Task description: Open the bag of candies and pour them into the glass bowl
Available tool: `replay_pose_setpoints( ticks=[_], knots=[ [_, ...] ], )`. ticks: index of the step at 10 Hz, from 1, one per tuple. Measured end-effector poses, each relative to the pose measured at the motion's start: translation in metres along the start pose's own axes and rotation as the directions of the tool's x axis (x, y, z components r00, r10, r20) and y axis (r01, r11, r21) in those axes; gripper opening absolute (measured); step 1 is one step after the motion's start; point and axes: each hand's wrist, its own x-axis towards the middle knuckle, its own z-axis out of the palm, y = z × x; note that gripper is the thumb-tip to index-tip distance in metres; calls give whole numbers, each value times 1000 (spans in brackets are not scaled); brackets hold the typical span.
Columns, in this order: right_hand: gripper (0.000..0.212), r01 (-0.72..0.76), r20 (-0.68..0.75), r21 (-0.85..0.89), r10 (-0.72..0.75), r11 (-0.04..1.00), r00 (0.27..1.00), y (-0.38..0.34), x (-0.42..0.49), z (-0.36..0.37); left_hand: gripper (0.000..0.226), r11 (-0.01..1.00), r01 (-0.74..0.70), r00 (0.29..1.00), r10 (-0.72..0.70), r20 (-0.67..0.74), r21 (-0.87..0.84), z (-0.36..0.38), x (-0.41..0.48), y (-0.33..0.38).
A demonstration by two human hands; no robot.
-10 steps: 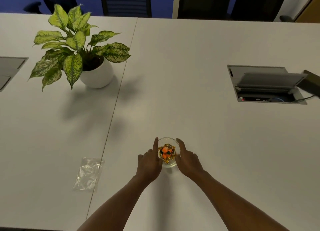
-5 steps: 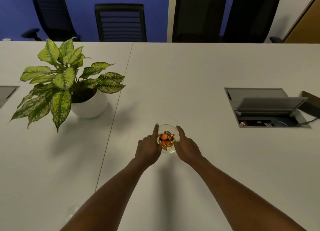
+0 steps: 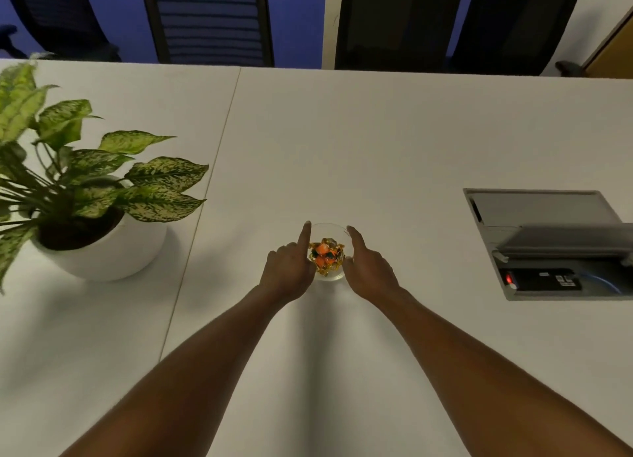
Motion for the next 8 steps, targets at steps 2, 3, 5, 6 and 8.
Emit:
replay_pose_setpoints(
  ticks=[2, 3, 5, 6, 8],
  knots=[
    [66, 19, 3, -17, -19, 1000, 1000, 7, 46, 9, 77, 1000, -17, 1000, 17, 2, 4, 11, 42, -14],
    [66, 19, 7, -25, -19, 1000, 1000, 9, 57, 15, 76, 1000, -14, 1000, 14, 14, 5, 17, 49, -20],
    [65, 4, 5, -19, -4, 1000, 1000, 11, 61, 22, 75, 999, -20, 1000, 21, 19, -37, 25, 48, -23],
    [64, 0, 5, 3, 0, 1000, 1000, 12, 59, 21, 73, 999, -5, 1000, 6, 7, -54, 27, 47, -20],
    [63, -6, -57, 118, 12, 993, 998, 17, 47, 20, 74, 980, 60, 996, -72, -57, -190, 28, 31, -22]
  ],
)
